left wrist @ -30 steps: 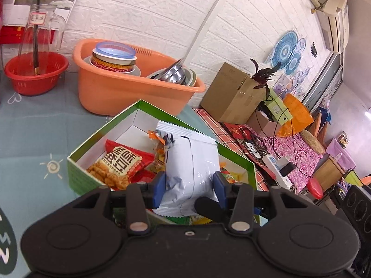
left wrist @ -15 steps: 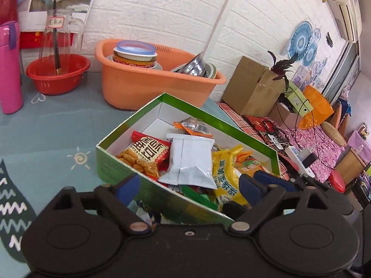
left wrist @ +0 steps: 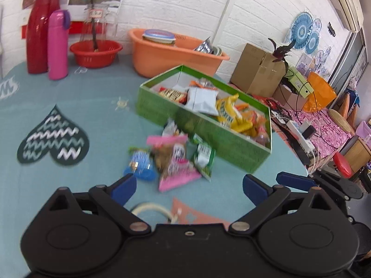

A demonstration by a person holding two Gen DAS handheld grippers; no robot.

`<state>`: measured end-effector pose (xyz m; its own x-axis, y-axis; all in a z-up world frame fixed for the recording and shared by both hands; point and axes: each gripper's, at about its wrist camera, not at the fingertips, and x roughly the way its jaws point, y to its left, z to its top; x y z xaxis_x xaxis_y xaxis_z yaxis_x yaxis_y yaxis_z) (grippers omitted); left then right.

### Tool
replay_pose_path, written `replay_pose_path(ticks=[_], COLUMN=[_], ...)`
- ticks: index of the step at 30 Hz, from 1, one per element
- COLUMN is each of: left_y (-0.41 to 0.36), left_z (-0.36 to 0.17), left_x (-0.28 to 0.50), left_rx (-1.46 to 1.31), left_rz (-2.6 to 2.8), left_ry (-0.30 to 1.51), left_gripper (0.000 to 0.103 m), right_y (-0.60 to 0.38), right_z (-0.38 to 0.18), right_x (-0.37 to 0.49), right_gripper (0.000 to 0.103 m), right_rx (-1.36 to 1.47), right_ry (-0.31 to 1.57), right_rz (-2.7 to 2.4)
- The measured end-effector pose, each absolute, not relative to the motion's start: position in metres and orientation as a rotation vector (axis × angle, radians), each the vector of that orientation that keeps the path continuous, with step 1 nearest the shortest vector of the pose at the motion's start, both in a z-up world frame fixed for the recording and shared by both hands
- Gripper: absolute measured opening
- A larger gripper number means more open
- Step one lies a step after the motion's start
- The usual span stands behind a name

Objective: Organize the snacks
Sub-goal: 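Move the left gripper to the pink snack bag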

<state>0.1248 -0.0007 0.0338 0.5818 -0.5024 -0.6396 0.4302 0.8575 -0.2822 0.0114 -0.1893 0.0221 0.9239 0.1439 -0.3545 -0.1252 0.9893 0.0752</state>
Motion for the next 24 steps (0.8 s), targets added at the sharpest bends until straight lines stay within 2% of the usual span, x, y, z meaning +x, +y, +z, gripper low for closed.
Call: replay_pose_path(ticks=[10, 15, 17, 24], left_y=[0.013, -0.002, -0.009, -0.021], left_z=[0.016, 0.02, 0.015, -0.007], left_x=[0.115, 0.142, 0.157, 0.194], left_rx=[-0.142, -0.145, -0.154, -0.166], left_rz=[-0.535, -0.529, -0.529, -0.519], left_ry=[0.77, 0.721, 0.733, 0.783], left_gripper=[0.103, 0.103, 0.103, 0.103], right_y=[-0.189, -0.194, -0.191, -0.179], right_z=[-0.002, -0.004, -0.004, -0.008], right_x=[0.016, 0.041, 0.053, 0.097], right_gripper=[0.103, 0.102, 0.098, 0.098], right_rx=[0.165, 0.209, 0.197, 0.08], right_ry=[0.428, 0.426, 0.419, 0.403], right_rz=[0.077, 0.075, 0.095, 0.121])
